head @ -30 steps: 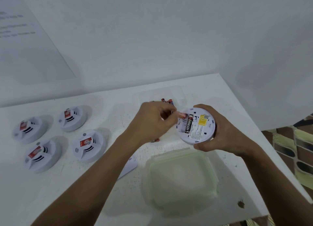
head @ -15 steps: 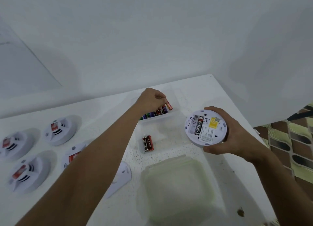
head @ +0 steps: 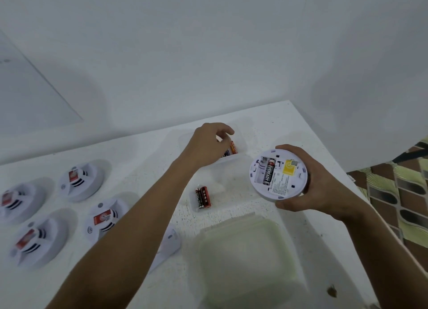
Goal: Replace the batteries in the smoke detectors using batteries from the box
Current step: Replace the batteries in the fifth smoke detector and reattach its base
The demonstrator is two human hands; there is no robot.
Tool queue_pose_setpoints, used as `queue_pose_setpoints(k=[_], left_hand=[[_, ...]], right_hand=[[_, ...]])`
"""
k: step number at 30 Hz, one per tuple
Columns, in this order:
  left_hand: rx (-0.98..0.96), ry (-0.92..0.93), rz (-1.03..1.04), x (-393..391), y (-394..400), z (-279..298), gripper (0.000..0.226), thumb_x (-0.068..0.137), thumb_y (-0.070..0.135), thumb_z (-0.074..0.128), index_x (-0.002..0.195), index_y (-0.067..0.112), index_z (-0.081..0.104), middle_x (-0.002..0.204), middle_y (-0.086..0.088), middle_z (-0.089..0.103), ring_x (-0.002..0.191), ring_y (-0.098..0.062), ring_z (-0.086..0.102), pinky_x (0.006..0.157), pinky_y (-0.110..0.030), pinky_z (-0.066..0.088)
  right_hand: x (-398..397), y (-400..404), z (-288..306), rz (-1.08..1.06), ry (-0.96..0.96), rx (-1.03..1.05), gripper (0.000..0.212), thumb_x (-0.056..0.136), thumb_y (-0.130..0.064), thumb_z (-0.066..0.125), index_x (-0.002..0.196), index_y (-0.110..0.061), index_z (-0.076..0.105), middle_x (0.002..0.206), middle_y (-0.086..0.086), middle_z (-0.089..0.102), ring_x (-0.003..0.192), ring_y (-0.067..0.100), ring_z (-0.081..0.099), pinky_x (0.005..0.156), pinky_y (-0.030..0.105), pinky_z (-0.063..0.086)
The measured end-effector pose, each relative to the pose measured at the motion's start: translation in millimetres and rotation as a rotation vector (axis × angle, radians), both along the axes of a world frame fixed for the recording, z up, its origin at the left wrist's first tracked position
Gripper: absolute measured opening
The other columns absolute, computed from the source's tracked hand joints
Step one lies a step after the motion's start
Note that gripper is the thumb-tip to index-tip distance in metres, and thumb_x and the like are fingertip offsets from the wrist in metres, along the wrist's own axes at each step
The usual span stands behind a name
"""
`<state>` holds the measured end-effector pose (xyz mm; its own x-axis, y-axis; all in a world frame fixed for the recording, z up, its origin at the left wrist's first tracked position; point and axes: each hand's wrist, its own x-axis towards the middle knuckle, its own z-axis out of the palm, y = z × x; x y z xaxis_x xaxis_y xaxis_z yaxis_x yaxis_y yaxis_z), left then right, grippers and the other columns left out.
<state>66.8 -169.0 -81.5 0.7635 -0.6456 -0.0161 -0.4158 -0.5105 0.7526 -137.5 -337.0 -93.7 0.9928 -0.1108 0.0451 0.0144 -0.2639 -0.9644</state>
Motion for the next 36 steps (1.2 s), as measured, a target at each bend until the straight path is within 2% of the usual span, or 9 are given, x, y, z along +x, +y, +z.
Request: queue_pose_setpoints(k=[2,3,5,8,15,20,24,32,36], left_hand=[[-0.106,0.079,-0.115,-22.4,13.7,19.6,0.016,0.089,0.018,0.065,0.102,0.026,0.068,0.101,0.009,0.066,0.074,-0.005,0.064,0.059,-0.012,0.047],[-0.111,0.12,-0.204,-32.5,20.7,28.4,0.017,0.087,0.021,0.07,0.102,0.029,0.067,0.104,0.009,0.065,0.082,-0.005,0.065,0.065,-0.014,0.05],[-0.017,0.139,-0.36,-46.4,32.2,39.2,0.033,0.078,0.035,0.078,0.107,0.038,0.062,0.115,0.013,0.058,0.097,0.0,0.062,0.078,-0.021,0.054],[0.09,0.105,-0.434,-52.8,41.7,43.1,0.057,0.067,0.047,0.083,0.117,0.045,0.056,0.127,0.017,0.048,0.107,0.002,0.056,0.084,-0.024,0.054],[0.119,0.144,-0.458,-62.4,51.0,46.1,0.06,0.068,0.04,0.085,0.119,0.044,0.053,0.118,0.027,0.052,0.101,-0.006,0.061,0.082,-0.029,0.056],[0.116,0.128,-0.429,-69.3,52.6,43.5,0.054,0.073,0.035,0.083,0.117,0.039,0.052,0.123,0.012,0.053,0.1,-0.01,0.06,0.083,-0.03,0.056],[0.108,0.132,-0.402,-74.5,50.8,39.8,0.056,0.073,0.032,0.083,0.119,0.039,0.052,0.122,0.008,0.053,0.099,-0.012,0.061,0.082,-0.029,0.055],[0.124,0.128,-0.409,-75.3,48.9,37.6,0.053,0.074,0.027,0.083,0.111,0.035,0.046,0.12,0.006,0.052,0.098,-0.009,0.057,0.068,-0.017,0.046],[0.116,0.165,-0.414,-75.2,48.4,33.9,0.052,0.076,0.022,0.081,0.107,0.031,0.04,0.114,0.004,0.053,0.093,-0.011,0.06,0.067,-0.02,0.048]], right_hand=[[0.1,2.1,3.8,0.016,-0.006,0.002,0.094,0.053,-0.008,0.088,0.135,-0.026,0.046,0.127,-0.012,0.056,0.121,0.012,0.056,0.088,0.024,0.055],[0.5,3.7,5.7,0.028,-0.011,0.001,0.094,0.053,-0.006,0.088,0.135,-0.026,0.046,0.129,-0.011,0.056,0.122,0.013,0.056,0.088,0.024,0.055],[1.7,7.2,9.1,0.058,-0.025,-0.007,0.094,0.054,-0.004,0.088,0.136,-0.024,0.046,0.13,-0.008,0.055,0.122,0.015,0.056,0.087,0.024,0.055],[2.7,14.0,13.9,0.098,-0.03,0.01,0.094,0.055,-0.003,0.087,0.136,-0.026,0.045,0.129,-0.009,0.055,0.121,0.016,0.057,0.086,0.026,0.057],[3.5,27.1,13.9,0.123,-0.037,-0.043,0.093,0.057,-0.009,0.088,0.136,-0.025,0.043,0.128,-0.01,0.055,0.122,0.018,0.056,0.089,0.026,0.055],[3.3,35.3,14.8,0.096,-0.068,-0.041,0.089,0.057,-0.007,0.088,0.133,-0.024,0.044,0.121,-0.017,0.058,0.117,0.012,0.058,0.085,0.019,0.054],[2.9,40.4,15.5,0.051,-0.093,-0.067,0.089,0.052,-0.022,0.087,0.132,-0.026,0.046,0.119,-0.018,0.059,0.113,0.012,0.06,0.082,0.019,0.055],[7.2,41.9,10.7,0.041,-0.083,-0.108,0.092,0.047,-0.015,0.088,0.129,-0.026,0.049,0.116,-0.015,0.061,0.108,0.014,0.062,0.081,0.023,0.056],[8.9,42.9,7.3,0.031,-0.068,-0.108,0.092,0.046,-0.01,0.087,0.127,-0.028,0.05,0.114,-0.016,0.062,0.106,0.012,0.063,0.08,0.02,0.055]])
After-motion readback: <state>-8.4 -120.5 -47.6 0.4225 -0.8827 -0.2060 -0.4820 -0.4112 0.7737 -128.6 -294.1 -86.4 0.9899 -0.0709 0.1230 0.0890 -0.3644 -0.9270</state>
